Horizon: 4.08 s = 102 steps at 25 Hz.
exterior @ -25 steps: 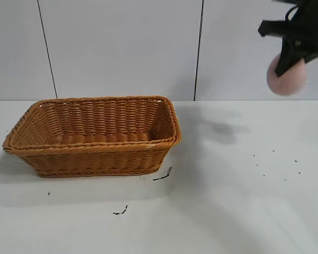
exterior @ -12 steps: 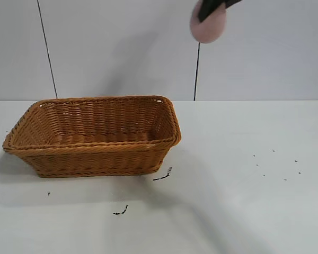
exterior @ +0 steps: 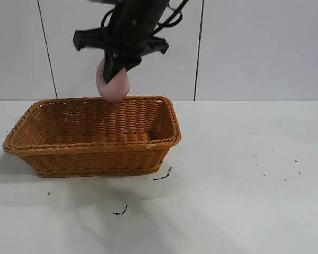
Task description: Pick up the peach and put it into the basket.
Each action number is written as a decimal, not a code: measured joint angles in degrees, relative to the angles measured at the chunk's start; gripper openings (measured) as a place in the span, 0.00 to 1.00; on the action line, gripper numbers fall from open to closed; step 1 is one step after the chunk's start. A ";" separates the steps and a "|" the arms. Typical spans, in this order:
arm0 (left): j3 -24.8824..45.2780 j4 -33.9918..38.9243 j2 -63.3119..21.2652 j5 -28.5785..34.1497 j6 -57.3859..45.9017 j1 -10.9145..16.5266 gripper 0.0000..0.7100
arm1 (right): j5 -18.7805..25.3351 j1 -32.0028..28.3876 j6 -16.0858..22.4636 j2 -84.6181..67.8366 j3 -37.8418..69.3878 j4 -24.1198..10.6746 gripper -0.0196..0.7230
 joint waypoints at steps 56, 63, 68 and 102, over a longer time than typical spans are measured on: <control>0.00 0.00 0.00 0.00 0.00 0.00 0.98 | 21.75 -33.47 2.88 -23.03 -1.77 -7.24 0.96; 0.00 0.00 0.00 0.00 0.00 0.00 0.98 | 21.75 -33.47 4.17 -51.41 24.40 -6.94 0.96; 0.00 0.00 0.00 0.00 0.00 0.00 0.98 | 21.86 -33.47 4.22 -73.68 40.84 -6.99 0.96; 0.00 0.00 0.00 0.00 0.00 0.00 0.98 | 11.36 -33.47 4.39 -140.87 92.39 -7.75 0.96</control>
